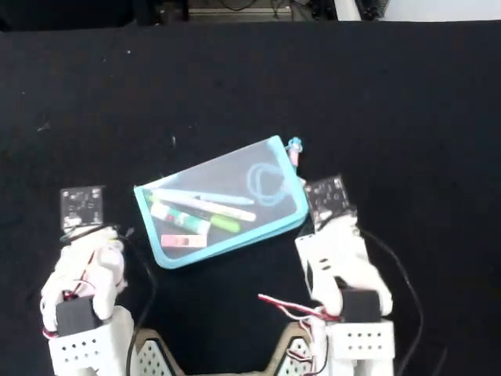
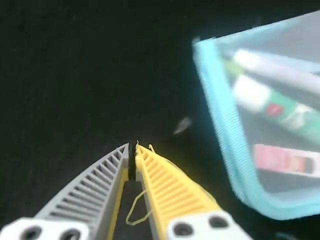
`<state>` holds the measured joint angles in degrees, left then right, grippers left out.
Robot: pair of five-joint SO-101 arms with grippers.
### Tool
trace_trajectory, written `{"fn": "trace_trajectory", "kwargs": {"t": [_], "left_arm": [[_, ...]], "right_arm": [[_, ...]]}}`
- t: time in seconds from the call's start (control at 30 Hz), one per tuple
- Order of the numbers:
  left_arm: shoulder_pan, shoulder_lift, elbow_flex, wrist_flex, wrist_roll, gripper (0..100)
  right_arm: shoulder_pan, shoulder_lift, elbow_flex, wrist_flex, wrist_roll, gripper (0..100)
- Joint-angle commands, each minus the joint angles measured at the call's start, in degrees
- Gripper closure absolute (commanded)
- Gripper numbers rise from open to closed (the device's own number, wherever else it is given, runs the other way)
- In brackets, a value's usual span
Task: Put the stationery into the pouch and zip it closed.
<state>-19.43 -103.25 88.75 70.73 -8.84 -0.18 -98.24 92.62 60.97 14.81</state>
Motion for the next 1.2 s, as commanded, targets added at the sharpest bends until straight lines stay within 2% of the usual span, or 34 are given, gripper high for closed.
{"fn": "trace_trajectory", "kwargs": {"t": [0.0,0.1,0.3,0.47,0.6,0.77,0.9,0.97,1.17], "left_arm": [[-4.5,-0.4,-0.3,3.6,-0.1,97],[-6.5,-0.4,1.0,4.3,-0.1,97],[-7.4,-0.4,3.8,3.8,0.4,97],[-7.9,-0.4,8.7,-3.3,0.4,97],[-7.4,-0.4,8.7,-4.3,1.1,97],[-7.9,-0.3,8.7,-8.4,10.8,97],[-7.9,-0.2,8.7,-2.1,19.6,97],[-7.8,-0.3,8.7,1.5,21.6,97],[-7.8,-0.3,8.7,1.6,22.2,97]], "right_arm": [[1.0,-10.2,3.7,5.0,-0.4,98.7],[1.0,-10.3,3.8,10.7,0.0,98.7],[1.8,-9.1,3.9,11.4,-0.4,98.4],[2.3,-9.0,3.9,13.1,-0.4,98.4],[2.1,-9.0,4.0,13.0,-1.1,98.3],[1.8,-9.1,4.0,11.3,-9.8,98.3],[2.0,-9.0,4.0,13.4,-9.2,98.6],[2.2,-9.0,4.0,13.4,-9.3,98.6],[2.1,-9.0,4.0,13.4,-9.2,98.6]]}}
